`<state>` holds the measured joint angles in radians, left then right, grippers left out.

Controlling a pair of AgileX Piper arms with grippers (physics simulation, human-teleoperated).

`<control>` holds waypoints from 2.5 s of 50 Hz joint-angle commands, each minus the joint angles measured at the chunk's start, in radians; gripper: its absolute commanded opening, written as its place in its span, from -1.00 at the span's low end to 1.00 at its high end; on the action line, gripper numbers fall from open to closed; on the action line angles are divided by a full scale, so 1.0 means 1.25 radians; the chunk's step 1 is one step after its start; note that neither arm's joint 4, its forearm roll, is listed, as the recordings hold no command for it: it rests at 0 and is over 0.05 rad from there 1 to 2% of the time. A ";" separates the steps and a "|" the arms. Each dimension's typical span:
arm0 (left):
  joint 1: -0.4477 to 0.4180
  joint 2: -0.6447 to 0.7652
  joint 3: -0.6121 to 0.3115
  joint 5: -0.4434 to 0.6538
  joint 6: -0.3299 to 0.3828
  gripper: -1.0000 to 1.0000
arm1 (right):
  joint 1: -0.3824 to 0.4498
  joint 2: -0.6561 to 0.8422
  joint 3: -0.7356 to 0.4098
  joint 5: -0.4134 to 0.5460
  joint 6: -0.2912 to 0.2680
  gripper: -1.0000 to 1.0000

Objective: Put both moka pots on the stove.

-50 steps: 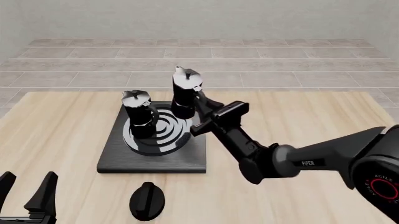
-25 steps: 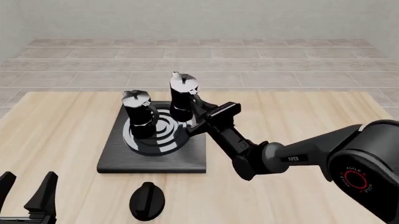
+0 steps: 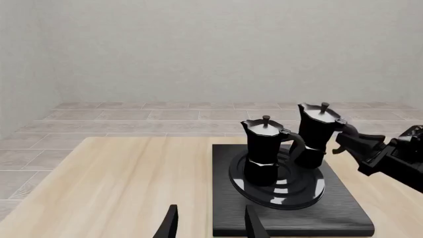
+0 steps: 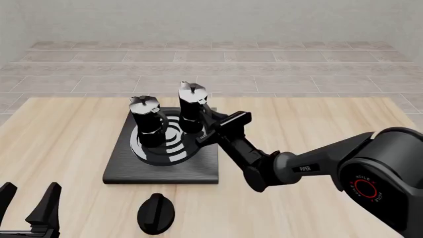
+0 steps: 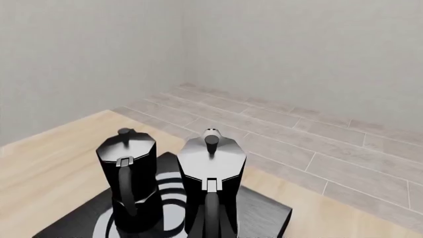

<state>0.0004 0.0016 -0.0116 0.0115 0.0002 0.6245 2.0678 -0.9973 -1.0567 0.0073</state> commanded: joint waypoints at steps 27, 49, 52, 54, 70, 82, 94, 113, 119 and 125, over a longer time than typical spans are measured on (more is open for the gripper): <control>0.000 0.000 0.000 0.000 0.000 1.00 | 0.015 -0.001 -0.016 0.002 0.021 -1.00; 0.000 0.000 0.000 0.000 0.000 1.00 | 0.010 0.013 -0.029 0.022 0.031 -1.00; 0.000 0.000 0.000 0.000 0.000 1.00 | 0.011 0.011 -0.026 0.024 0.029 -1.00; 0.000 0.000 0.000 0.000 0.000 1.00 | 0.010 0.012 -0.025 0.026 0.028 -1.00; 0.000 0.000 0.000 0.000 0.000 1.00 | 0.001 -0.027 0.008 0.055 0.031 1.00; 0.000 0.000 0.000 0.000 0.000 1.00 | -0.009 -0.081 0.064 0.063 0.043 1.00; 0.000 0.000 0.000 0.000 0.000 1.00 | -0.009 -0.176 0.151 0.075 0.073 1.00; 0.000 0.000 0.000 0.000 0.000 1.00 | 0.002 -0.268 0.210 0.092 0.080 1.00; 0.000 0.000 0.000 0.000 0.000 1.00 | 0.008 -0.324 0.242 0.102 0.074 1.00; 0.000 0.000 0.000 0.000 0.000 1.00 | 0.004 -0.360 0.262 0.110 0.078 1.00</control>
<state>0.0004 0.0016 -0.0116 0.0115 0.0003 0.6287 1.6965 -0.7169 -0.9334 0.1031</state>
